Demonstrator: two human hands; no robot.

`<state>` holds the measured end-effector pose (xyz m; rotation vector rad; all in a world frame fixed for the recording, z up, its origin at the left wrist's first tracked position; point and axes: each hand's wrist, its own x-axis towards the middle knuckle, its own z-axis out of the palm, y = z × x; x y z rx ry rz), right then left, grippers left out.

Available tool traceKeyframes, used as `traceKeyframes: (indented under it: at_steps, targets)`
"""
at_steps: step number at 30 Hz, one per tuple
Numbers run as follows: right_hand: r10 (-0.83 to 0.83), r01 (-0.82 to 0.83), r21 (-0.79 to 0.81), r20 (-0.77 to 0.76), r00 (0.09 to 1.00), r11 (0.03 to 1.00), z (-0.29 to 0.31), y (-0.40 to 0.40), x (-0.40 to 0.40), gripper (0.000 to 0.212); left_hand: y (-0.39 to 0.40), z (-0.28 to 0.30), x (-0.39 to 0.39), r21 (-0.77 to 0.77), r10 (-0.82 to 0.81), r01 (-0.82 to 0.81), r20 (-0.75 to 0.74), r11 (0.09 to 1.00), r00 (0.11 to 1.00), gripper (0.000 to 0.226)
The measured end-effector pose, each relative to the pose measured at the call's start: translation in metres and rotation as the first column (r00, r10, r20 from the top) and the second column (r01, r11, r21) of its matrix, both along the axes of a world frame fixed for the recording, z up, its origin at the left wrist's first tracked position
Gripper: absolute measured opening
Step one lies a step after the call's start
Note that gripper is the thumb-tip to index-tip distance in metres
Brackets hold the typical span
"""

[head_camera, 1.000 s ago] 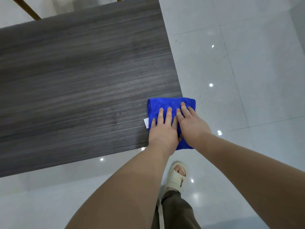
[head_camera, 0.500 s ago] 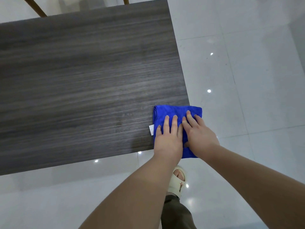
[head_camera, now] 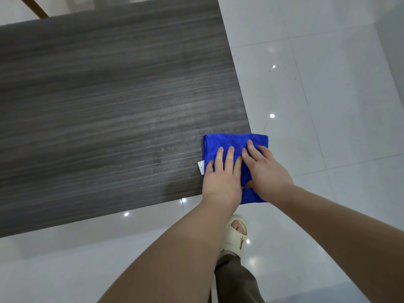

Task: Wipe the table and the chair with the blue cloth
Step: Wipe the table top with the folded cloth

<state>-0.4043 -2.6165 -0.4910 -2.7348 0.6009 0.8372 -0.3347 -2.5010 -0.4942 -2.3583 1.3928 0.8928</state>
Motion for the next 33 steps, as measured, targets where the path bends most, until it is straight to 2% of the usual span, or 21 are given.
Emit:
traceKeyframes:
  at_steps: [7,12,33]
  targets:
    - [-0.042,0.042,0.018,-0.024,0.999,0.999,0.004,0.001,0.002,0.092,0.003,-0.001,0.002,0.001,-0.005,0.005,0.017,1.000,1.000,0.075]
    - [-0.034,0.034,0.003,-0.024,0.999,0.999,0.005,0.004,0.004,0.091,0.010,-0.001,0.006,-0.009,-0.049,0.049,0.028,0.999,0.998,0.075]
    - [0.005,-0.006,-0.027,-0.042,0.999,1.000,0.008,0.008,0.010,0.090,0.018,-0.003,0.011,-0.031,-0.044,0.045,0.040,0.998,0.998,0.076]
